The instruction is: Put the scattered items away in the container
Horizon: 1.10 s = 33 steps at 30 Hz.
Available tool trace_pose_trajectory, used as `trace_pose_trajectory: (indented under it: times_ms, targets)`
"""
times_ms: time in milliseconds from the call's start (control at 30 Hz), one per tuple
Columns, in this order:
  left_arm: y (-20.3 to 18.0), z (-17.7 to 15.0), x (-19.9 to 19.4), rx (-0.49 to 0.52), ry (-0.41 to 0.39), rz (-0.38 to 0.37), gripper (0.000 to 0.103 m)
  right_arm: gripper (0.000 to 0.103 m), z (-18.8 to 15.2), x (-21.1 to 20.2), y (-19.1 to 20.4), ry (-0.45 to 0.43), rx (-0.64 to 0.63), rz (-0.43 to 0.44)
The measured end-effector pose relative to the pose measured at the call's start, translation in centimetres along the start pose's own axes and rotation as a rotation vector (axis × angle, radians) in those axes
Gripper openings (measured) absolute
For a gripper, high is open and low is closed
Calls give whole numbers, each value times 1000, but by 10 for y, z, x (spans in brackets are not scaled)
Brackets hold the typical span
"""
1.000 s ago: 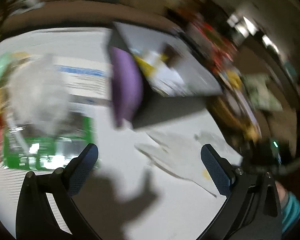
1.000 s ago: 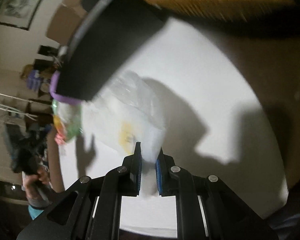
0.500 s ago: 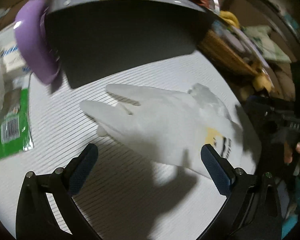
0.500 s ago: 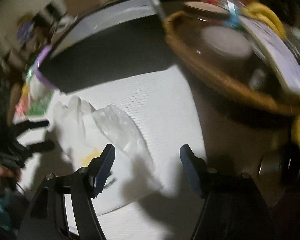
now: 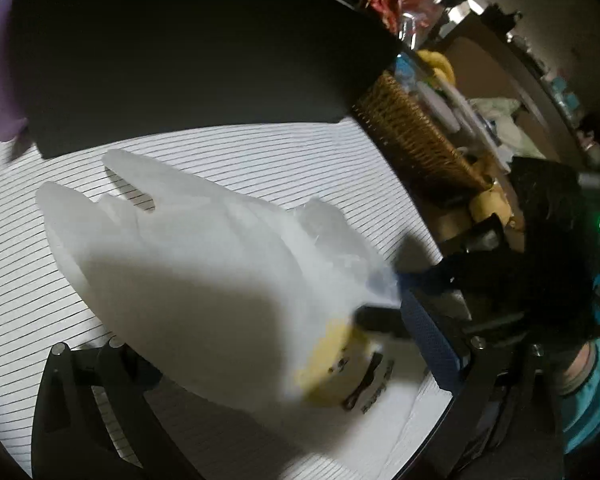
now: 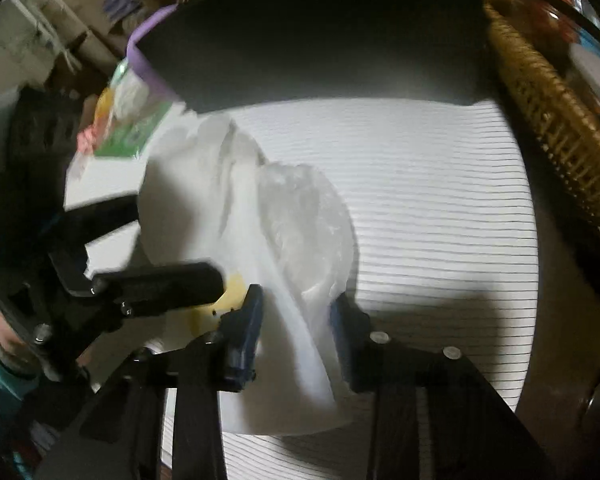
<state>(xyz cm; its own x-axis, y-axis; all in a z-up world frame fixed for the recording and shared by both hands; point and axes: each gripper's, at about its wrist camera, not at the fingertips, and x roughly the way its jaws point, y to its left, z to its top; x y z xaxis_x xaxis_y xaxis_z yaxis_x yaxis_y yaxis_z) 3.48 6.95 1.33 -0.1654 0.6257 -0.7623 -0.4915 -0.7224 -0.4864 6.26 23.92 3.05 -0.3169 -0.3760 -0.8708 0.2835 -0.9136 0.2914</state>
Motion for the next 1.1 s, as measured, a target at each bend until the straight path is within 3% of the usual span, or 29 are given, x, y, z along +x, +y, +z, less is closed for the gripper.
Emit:
trace_pose_trajectory:
  times_ms: [33, 67, 167, 267, 400, 500, 633, 767, 833, 900, 933, 967, 1000, 1033, 1100]
  targets:
    - [2, 0, -1, -7, -6, 10, 91, 30, 0, -1, -1, 1, 0, 8]
    - [4, 1, -4, -16, -8, 24, 73, 28, -1, -2, -2, -2, 7, 20]
    - [17, 0, -9, -82, -16, 5, 57, 21, -3, -9, -6, -28, 27, 59]
    - [17, -3, -12, -98, -4, 37, 45, 17, -4, -19, -4, -56, 21, 96]
    - [1, 3, -44, -88, -50, 5, 45, 15, 2, -32, 13, -95, -17, 132]
    - [-27, 27, -82, 18, -82, 40, 46, 15, 16, -61, 35, -165, -62, 166]
    - [-55, 91, -128, 131, -129, 62, 46, 15, 59, -103, 65, -272, -132, 182]
    - [-66, 175, -155, 186, -196, 120, 46, 15, 131, -133, 79, -389, -167, 148]
    - [-56, 225, -159, 183, -237, 180, 50, 15, 177, -135, 78, -432, -162, 119]
    - [-34, 267, -150, 147, -234, 236, 78, 20, 236, -118, 60, -410, -84, 127]
    - [-17, 289, -138, 116, -206, 306, 96, 25, 260, -102, 49, -381, -29, 106]
    - [-1, 304, -124, 88, -164, 400, 96, 41, 276, -87, 39, -353, 9, 51]
    - [12, 311, -112, 72, -111, 483, 96, 48, 286, -72, 32, -321, 35, -21]
    - [21, 314, -103, 73, -71, 538, 96, 49, 293, -58, 25, -291, 60, -90]
    - [27, 310, -95, 110, -52, 578, 96, 49, 288, -50, 13, -272, 86, -95]
